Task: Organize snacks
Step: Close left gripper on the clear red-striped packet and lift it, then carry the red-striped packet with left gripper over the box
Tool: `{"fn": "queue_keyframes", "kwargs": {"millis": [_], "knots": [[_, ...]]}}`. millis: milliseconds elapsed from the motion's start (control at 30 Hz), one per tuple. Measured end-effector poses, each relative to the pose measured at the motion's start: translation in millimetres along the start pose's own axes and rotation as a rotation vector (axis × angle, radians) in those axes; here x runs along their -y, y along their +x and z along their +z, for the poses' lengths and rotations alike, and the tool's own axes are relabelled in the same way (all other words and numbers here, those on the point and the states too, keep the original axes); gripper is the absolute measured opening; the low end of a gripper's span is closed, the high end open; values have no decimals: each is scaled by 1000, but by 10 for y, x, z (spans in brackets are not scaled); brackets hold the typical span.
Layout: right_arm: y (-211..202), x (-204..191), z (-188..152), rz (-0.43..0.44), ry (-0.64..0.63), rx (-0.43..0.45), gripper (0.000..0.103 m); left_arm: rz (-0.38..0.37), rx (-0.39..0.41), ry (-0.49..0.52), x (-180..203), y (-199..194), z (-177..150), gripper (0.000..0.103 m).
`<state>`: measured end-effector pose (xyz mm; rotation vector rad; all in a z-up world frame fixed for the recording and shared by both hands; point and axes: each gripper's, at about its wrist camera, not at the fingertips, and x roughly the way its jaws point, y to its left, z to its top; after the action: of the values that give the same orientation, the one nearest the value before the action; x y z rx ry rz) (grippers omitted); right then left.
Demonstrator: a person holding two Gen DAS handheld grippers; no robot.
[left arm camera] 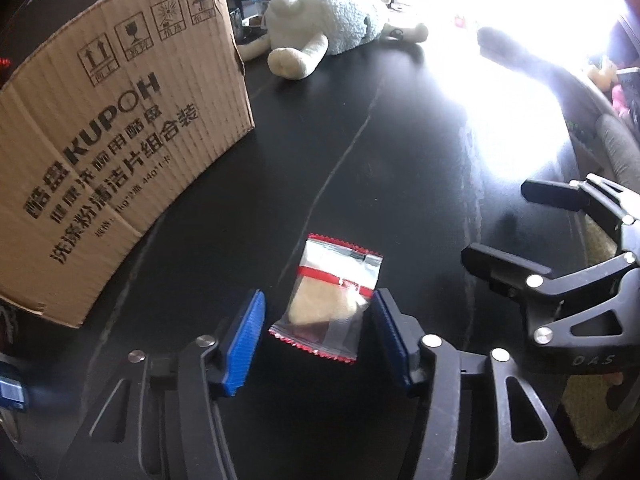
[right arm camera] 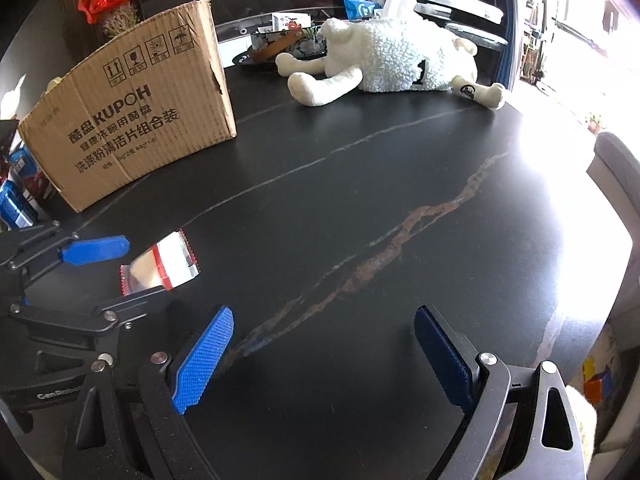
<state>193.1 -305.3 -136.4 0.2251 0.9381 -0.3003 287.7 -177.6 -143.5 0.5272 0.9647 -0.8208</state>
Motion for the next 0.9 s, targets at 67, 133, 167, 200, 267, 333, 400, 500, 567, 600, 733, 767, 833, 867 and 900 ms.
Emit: {"fn": "queue_keyframes", "kwargs": {"millis": [67, 133, 167, 200, 267, 333, 400, 500, 567, 600, 733, 767, 833, 867, 900], "knots": [[13, 10, -4, 3, 6, -4, 93, -14, 2, -12, 2, 8, 7, 44], [20, 18, -1, 6, 10, -6, 93, -8, 8, -5, 26, 9, 2, 42], [17, 18, -1, 7, 10, -5, 93, -8, 10, -5, 34, 9, -2, 42], [13, 19, 1, 6, 9, -4, 93, -7, 9, -10, 40, 15, 1, 42], [-5, 24, 5, 7, 11, 3, 93, -7, 6, -25, 48, 9, -6, 41], [-22, 32, 13, 4, 14, 9, 93, 2, 21, -46, 54, -30, -24, 40], [-36, 33, 24, 7, 15, 12, 93, 13, 37, -72, 51, -101, -45, 40], [-75, 22, 31, 13, 11, 20, 93, 32, 61, -112, 42, -222, -69, 40], [-128, 1, 37, 23, 2, 32, 93, 52, 79, -138, 43, -310, -76, 40], [-154, -7, 42, 23, -5, 39, 93, 54, 90, -156, 40, -365, -81, 40], [-287, -39, 85, 49, -24, 73, 93, 91, 139, -201, 43, -586, -113, 40], [-327, -47, 102, 56, -30, 83, 93, 97, 149, -212, 44, -636, -122, 40], [-400, -64, 130, 70, -40, 101, 93, 116, 176, -230, 45, -753, -138, 40], [-443, -74, 146, 73, -48, 113, 93, 130, 191, -241, 50, -826, -145, 40], [-484, -86, 160, 73, -56, 125, 93, 137, 200, -248, 48, -872, -146, 40]]}}
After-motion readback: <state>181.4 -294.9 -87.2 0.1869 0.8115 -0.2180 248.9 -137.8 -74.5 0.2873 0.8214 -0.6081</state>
